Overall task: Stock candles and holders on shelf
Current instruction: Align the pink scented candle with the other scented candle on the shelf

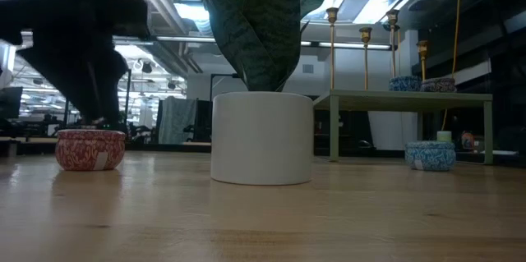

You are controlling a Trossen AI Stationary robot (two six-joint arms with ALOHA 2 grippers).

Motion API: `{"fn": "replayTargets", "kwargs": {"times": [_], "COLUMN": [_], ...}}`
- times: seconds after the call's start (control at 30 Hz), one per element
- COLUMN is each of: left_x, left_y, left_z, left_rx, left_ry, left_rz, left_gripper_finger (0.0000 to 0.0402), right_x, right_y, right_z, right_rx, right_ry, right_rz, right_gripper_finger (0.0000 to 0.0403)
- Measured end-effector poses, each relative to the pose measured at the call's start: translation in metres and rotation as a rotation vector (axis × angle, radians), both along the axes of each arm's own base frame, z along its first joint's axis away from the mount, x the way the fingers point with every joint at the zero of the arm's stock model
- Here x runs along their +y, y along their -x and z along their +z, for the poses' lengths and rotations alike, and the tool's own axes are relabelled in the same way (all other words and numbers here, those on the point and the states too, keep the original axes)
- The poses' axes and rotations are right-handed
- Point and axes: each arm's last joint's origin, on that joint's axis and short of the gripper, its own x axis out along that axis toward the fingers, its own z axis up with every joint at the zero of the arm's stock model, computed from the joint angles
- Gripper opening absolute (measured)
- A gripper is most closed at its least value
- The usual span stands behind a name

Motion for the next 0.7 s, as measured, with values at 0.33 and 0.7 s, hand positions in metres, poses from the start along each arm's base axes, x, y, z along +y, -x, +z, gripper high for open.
{"fn": "replayTargets", "kwargs": {"times": [0.33,0.7], "left_x": [-0.003,-0.004], "left_y": [-0.007,-0.007], "left_z": [-0.027,-0.029], "left_rx": [0.110,0.101], "left_ry": [-0.021,0.027], "left_rz": [0.056,0.174], "left_gripper_finger": [0.0348,0.0287], "right_x": [-0.001,-0.003], "right_y": [0.000,0.000], "right_z": [-0.004,-0.005], "right_rx": [0.036,0.049], "right_ry": [0.010,0.019], "right_rz": [-0.002,-0.006], "right_gripper_finger": [0.0134,0.0134]}}
